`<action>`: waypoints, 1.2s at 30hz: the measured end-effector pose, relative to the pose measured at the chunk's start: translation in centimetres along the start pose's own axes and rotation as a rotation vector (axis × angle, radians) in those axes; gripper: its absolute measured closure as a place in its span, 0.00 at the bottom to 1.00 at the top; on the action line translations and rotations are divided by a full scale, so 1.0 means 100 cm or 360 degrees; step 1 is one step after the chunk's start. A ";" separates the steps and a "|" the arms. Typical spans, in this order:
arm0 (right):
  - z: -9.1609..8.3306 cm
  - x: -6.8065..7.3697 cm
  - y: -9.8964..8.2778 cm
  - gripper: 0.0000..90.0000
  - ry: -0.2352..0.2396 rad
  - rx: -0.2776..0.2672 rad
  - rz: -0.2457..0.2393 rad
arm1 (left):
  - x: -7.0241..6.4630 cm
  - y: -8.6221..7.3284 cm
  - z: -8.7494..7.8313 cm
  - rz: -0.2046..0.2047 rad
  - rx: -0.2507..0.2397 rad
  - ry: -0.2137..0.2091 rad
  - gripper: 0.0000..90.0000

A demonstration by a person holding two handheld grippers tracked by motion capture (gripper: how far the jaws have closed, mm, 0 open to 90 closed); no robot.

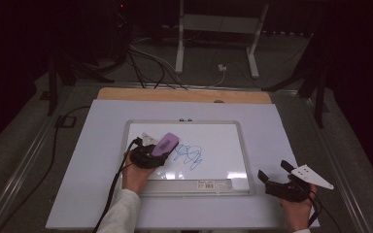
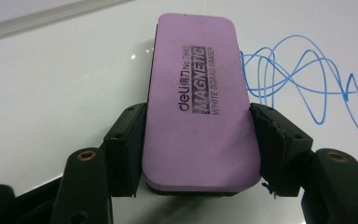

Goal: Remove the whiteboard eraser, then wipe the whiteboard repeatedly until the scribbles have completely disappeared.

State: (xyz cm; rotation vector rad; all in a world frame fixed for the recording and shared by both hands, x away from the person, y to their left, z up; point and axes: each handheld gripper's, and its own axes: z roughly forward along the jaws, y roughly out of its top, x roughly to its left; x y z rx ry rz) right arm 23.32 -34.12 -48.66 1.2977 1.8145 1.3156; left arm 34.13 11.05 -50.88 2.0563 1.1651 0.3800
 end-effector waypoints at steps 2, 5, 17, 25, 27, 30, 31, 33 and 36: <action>-0.001 -0.001 0.000 0.01 -0.0002 -0.0004 0.0005 | 0.000 0.000 0.000 -0.0007 -0.0001 -0.0005 0.45; -0.001 -0.001 0.000 0.01 -0.0003 -0.0006 0.0007 | 0.000 0.001 -0.003 -0.0024 -0.0053 -0.0014 0.35; 0.000 0.000 0.000 0.01 -0.0001 0.0000 0.0002 | 0.004 0.015 -0.005 -0.0054 -0.0077 0.0003 0.24; 0.000 0.000 0.000 0.01 0.0001 0.0001 0.0001 | -0.001 0.017 0.008 -0.0049 -0.0008 0.0001 0.32; 0.000 -0.001 0.000 0.01 0.0003 0.0000 0.0004 | -0.002 0.017 0.011 -0.0050 0.0004 0.0003 0.33; 0.000 -0.001 0.000 0.01 0.0002 0.0001 0.0005 | -0.002 0.017 0.014 -0.0048 0.0022 0.0014 0.36; -0.001 -0.001 0.000 0.01 0.0001 0.0001 0.0008 | -0.002 0.017 0.014 -0.0047 0.0030 0.0013 0.37; 0.000 -0.001 0.000 0.01 0.0004 -0.0001 0.0008 | -0.003 0.017 0.016 -0.0045 0.0043 0.0019 0.42; 0.000 -0.001 0.000 0.01 0.0008 0.0004 0.0005 | -0.002 0.017 0.016 -0.0056 0.0045 0.0016 0.45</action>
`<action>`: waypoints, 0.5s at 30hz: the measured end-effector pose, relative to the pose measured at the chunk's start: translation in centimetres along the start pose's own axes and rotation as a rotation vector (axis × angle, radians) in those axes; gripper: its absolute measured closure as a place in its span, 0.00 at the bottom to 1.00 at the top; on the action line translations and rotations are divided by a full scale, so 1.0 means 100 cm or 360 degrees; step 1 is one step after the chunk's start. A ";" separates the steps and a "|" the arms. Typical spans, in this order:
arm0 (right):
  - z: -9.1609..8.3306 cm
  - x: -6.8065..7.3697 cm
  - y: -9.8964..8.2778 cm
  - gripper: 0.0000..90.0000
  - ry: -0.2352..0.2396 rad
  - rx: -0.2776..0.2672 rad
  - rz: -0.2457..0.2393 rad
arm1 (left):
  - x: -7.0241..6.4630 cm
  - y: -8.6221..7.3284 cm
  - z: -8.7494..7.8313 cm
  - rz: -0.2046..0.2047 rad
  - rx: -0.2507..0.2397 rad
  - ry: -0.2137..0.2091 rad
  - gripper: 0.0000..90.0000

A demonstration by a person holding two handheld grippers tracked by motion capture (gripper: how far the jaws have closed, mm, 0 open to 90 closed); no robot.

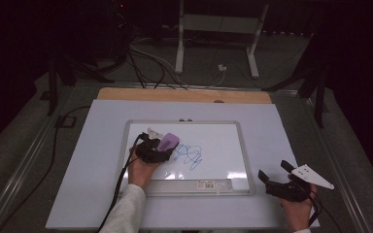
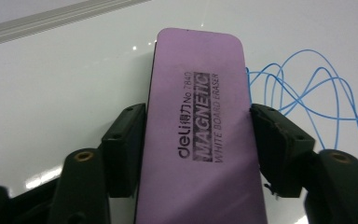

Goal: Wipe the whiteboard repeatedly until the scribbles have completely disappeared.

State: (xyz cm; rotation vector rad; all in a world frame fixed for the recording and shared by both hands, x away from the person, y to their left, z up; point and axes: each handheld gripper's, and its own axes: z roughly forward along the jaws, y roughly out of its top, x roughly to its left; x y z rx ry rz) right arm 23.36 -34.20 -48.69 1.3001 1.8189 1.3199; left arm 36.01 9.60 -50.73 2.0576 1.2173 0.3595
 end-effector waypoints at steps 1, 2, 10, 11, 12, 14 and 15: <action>0.000 0.000 0.000 0.01 0.0001 0.0000 -0.0001 | 0.000 0.000 0.000 0.0000 0.0000 0.0007 0.45; 0.000 0.000 0.000 0.01 0.0002 0.0001 -0.0003 | 0.000 0.000 0.000 0.0003 0.0002 0.0022 0.46; 0.000 0.000 0.000 0.01 0.0004 0.0006 -0.0003 | 0.003 0.002 0.000 -0.0016 0.0009 0.0054 0.46; 0.001 0.001 0.000 0.01 0.0005 0.0006 -0.0006 | 0.002 0.002 0.001 -0.0017 0.0009 0.0047 0.46; 0.001 0.001 0.000 0.01 0.0008 0.0007 -0.0007 | 0.000 0.002 0.001 -0.0007 0.0011 0.0043 0.46; 0.001 0.001 0.000 0.01 0.0011 0.0010 -0.0007 | -0.003 0.001 0.001 0.0014 0.0016 0.0038 0.46; 0.001 0.001 0.000 0.01 0.0012 0.0009 -0.0009 | -0.005 0.001 0.001 0.0027 0.0020 0.0040 0.46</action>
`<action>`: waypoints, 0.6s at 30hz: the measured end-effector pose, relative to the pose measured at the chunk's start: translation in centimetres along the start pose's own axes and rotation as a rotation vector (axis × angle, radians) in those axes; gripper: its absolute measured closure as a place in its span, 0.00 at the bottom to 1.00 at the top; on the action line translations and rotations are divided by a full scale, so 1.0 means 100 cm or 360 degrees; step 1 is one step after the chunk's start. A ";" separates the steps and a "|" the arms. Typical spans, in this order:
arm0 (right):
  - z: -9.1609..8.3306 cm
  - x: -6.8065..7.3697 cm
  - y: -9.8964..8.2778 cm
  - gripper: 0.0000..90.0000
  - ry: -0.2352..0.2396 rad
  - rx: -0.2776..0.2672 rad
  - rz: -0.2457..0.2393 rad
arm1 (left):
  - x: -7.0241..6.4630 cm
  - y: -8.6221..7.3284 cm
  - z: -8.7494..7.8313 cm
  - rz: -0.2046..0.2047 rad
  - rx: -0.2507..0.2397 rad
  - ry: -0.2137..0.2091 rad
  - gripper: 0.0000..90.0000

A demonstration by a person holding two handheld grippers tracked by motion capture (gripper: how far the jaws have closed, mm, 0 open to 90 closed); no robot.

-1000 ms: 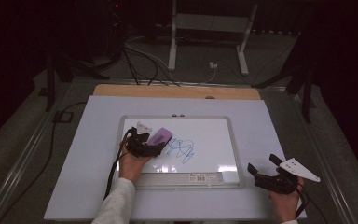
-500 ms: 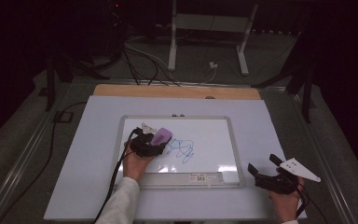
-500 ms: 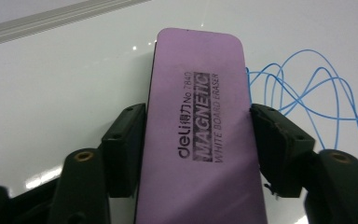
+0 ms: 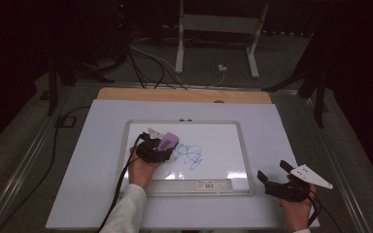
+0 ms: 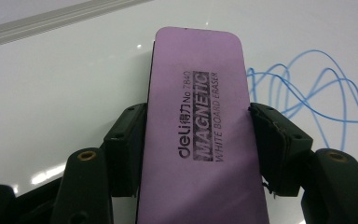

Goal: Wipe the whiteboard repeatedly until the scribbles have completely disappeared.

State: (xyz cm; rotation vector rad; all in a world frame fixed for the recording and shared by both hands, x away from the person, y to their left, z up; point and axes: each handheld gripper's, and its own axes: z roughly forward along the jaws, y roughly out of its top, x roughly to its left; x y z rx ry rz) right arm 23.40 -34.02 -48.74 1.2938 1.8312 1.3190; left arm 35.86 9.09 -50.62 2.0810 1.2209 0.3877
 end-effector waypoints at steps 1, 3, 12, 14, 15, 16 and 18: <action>0.000 0.000 0.000 0.01 0.0000 0.0001 -0.0001 | -0.002 0.000 0.000 0.0008 -0.0002 -0.0001 0.46; 0.000 0.000 0.000 0.01 0.0000 0.0002 -0.0001 | -0.006 0.000 0.000 0.0020 0.0003 -0.0014 0.46; 0.000 0.000 0.000 0.01 0.0000 0.0003 0.0000 | -0.017 0.000 0.000 0.0066 0.0036 -0.0071 0.46; 0.000 0.000 0.000 0.01 0.0000 0.0002 0.0000 | -0.015 0.002 0.001 0.0071 0.0045 -0.0048 0.46; 0.000 0.000 0.000 0.01 -0.0002 0.0002 0.0001 | -0.013 0.003 0.002 0.0058 0.0040 -0.0026 0.46; 0.000 0.000 0.000 0.01 -0.0003 0.0000 0.0002 | -0.010 0.005 0.002 0.0050 0.0046 -0.0002 0.46; -0.001 -0.001 0.000 0.01 -0.0006 0.0000 0.0005 | -0.003 0.007 0.003 0.0012 0.0047 0.0028 0.46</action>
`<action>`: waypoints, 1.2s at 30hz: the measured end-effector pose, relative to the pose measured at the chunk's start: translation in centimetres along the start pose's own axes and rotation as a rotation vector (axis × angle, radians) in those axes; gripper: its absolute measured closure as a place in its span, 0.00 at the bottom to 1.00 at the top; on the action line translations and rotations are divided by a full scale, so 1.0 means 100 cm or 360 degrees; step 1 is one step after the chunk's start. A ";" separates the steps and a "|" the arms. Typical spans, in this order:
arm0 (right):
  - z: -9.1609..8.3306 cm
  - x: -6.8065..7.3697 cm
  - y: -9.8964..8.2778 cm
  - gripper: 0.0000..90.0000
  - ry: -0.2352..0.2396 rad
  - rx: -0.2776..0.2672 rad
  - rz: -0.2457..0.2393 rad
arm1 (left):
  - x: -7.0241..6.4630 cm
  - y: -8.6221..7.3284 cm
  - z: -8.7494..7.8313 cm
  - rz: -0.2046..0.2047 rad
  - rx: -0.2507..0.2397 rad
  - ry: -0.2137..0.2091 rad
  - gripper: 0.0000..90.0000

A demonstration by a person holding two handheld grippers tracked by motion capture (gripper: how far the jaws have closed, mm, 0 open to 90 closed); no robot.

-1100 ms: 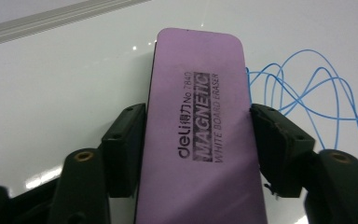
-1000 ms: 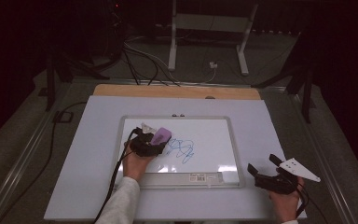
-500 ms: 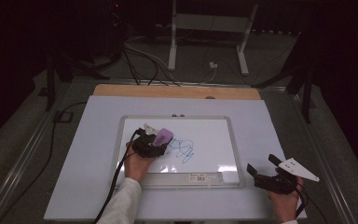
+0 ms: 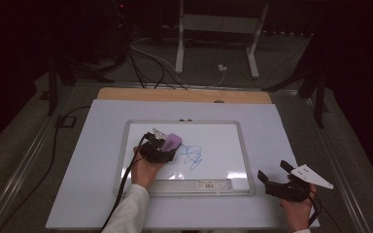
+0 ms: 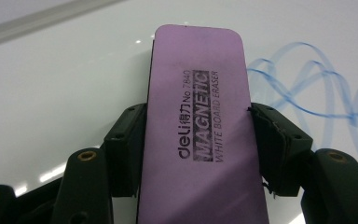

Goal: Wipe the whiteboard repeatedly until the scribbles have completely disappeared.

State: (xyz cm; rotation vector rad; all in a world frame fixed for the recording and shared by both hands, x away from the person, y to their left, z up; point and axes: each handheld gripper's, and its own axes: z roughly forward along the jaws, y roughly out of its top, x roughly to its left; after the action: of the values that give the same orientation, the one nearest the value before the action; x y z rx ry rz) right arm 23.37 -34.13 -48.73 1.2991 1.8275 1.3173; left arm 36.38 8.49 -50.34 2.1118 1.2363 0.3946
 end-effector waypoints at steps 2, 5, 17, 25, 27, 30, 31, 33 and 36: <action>0.000 0.000 0.000 0.01 0.0000 -0.0001 0.0000 | 0.007 0.002 0.001 -0.0040 -0.0002 0.0033 0.46; 0.000 0.000 0.000 0.01 0.0001 -0.0001 0.0001 | 0.010 0.003 0.002 -0.0058 0.0003 0.0040 0.46; 0.000 0.001 0.000 0.01 0.0004 0.0001 0.0001 | -0.029 -0.004 -0.004 0.0105 0.0032 -0.0049 0.46; -0.001 0.000 0.000 0.01 0.0000 -0.0002 0.0002 | -0.022 -0.002 -0.002 0.0080 0.0027 -0.0019 0.46; -0.001 0.000 0.000 0.01 -0.0001 -0.0002 0.0003 | -0.014 0.001 -0.001 0.0062 0.0035 0.0016 0.46; -0.001 0.000 0.000 0.01 0.0000 -0.0003 0.0000 | -0.002 0.004 0.001 0.0024 0.0036 0.0070 0.46; -0.001 -0.001 0.000 0.01 0.0000 -0.0003 0.0001 | 0.001 0.005 0.002 0.0004 0.0038 0.0078 0.46; -0.001 -0.001 0.000 0.01 0.0001 -0.0004 0.0003 | 0.005 0.006 0.003 -0.0031 0.0039 0.0062 0.46; -0.001 -0.001 0.000 0.01 0.0001 -0.0003 0.0003 | 0.002 0.006 0.002 -0.0012 0.0044 0.0083 0.46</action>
State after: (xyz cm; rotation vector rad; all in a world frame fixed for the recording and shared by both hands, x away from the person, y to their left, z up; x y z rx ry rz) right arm 23.35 -34.22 -48.71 1.2997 1.8253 1.3201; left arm 36.94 8.35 -50.11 2.1321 1.2856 0.4339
